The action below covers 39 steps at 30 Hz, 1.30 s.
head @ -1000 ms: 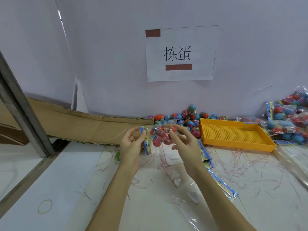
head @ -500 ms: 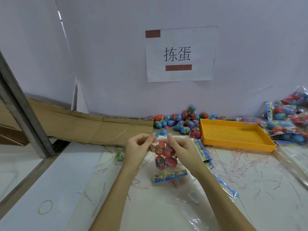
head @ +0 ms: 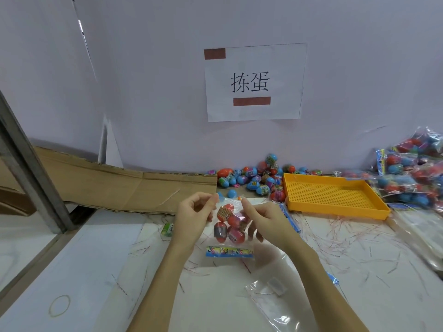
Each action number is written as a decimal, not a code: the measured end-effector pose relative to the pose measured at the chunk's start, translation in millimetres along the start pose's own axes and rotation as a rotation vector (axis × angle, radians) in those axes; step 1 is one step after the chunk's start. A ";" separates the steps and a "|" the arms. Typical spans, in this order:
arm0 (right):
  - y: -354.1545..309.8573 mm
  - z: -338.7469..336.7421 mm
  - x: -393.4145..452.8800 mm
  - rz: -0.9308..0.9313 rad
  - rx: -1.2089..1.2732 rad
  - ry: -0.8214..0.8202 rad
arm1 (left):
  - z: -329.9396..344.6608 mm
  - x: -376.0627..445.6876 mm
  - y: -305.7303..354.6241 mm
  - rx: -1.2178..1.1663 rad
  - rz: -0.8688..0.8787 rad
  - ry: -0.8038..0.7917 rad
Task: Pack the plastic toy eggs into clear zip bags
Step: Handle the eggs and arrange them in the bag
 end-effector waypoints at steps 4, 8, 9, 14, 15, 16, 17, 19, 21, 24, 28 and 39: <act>3.1 -1.4 1.1 0.014 0.049 0.047 | 3.4 -1.5 3.4 -0.068 -0.070 -0.044; 3.0 -4.7 2.0 -0.004 0.086 0.171 | 6.6 -3.8 -0.2 0.033 -0.112 -0.268; 3.1 -4.8 1.7 -0.003 0.124 0.217 | 7.9 -4.9 -2.6 0.052 -0.144 -0.339; -2.2 -5.0 -0.4 0.031 0.381 0.289 | 9.7 -5.1 -3.3 -0.082 -0.187 -0.380; -2.8 -6.1 -0.2 0.040 0.377 0.262 | 5.5 -3.3 -1.8 -0.087 -0.164 -0.347; -3.7 -7.2 -0.7 0.046 0.364 0.237 | 1.6 -2.4 -0.7 -0.089 -0.142 -0.347; -4.5 -8.5 -1.2 0.049 0.349 0.222 | -1.2 -1.5 -0.4 -0.095 -0.122 -0.377; -5.3 -10.2 -3.0 0.056 0.325 0.226 | -3.3 -3.2 0.4 -0.083 -0.097 -0.482; -5.3 -9.8 -4.3 0.041 0.318 0.236 | -0.1 -6.1 0.5 -0.072 -0.083 -0.549; -4.6 -7.3 -4.3 0.002 0.314 0.224 | 4.8 -5.4 2.5 -0.051 -0.075 -0.469; -4.1 -2.3 -4.1 -0.017 0.312 0.211 | 3.1 -1.0 -3.4 0.087 -0.021 -0.146; -7.7 9.1 -3.5 0.083 0.560 -0.060 | 1.7 -1.5 -3.2 0.031 0.007 0.186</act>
Point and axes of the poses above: each hand's wrist, its own x-axis towards the middle knuckle, its own z-axis out of the palm, y = z × x, the point moved 3 cm from there along x, towards the middle knuckle, and after that the axes turned 7 degrees about -z, right-handed, at the moved point
